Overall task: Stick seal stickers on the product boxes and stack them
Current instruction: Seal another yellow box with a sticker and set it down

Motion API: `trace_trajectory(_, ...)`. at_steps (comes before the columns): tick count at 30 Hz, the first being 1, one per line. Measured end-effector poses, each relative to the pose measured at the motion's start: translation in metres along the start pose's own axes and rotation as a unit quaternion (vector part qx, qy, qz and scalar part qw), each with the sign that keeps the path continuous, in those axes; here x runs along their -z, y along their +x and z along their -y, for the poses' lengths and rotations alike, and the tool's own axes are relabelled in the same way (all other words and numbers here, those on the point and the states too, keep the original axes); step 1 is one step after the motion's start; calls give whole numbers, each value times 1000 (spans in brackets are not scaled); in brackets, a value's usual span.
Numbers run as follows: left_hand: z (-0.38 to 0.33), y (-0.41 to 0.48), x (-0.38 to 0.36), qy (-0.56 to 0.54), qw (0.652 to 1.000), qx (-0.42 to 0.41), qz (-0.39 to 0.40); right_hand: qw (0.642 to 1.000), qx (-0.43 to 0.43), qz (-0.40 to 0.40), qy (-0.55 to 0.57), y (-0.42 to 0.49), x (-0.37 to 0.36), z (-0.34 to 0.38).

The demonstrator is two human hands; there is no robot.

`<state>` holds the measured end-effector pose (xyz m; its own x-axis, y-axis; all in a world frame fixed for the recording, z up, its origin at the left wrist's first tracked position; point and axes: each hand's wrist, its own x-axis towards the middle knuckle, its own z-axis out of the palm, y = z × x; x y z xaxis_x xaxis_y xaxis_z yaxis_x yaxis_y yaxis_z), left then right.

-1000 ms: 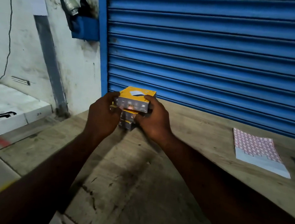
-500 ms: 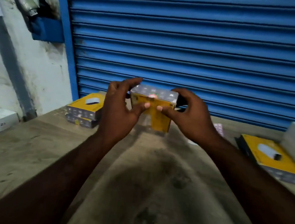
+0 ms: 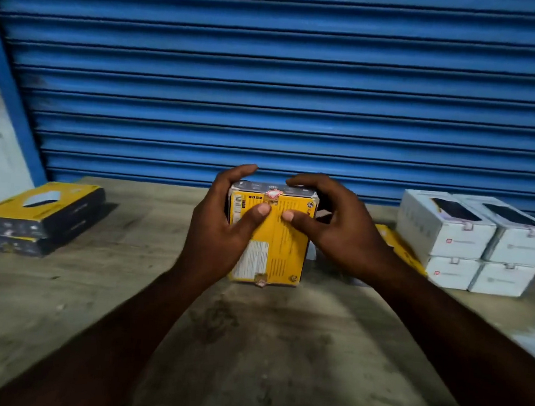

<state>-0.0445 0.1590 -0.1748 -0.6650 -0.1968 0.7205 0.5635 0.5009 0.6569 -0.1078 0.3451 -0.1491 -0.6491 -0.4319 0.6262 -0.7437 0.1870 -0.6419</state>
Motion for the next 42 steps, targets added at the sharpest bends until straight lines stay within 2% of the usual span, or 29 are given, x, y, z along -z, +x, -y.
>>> trace_trajectory(4,9,-3,-10,6,1000,-7,-8,991,85,-19,-102,2,-1,-7)
trace_trajectory(12,9,-15,3,12,1000,-4,-19,972,179,-76,-134,-1,-13,2)
trace_trajectory(19,7,-20,6,4,1000,-1,-18,997,65,-47,-20,-3,-19,23)
trace_trajectory(23,3,-21,9,17,999,-11,-26,998,8,-15,54,-2,-18,30)
trace_trajectory(29,4,-19,11,26,999,-10,-26,995,2,0,99,0,-11,32)
trace_trajectory(33,7,-19,11,29,999,-12,-26,999,-16,11,28,3,-8,32)
trace_trajectory(42,6,-17,12,16,999,-20,-19,999,-5,4,42,3,-6,42)
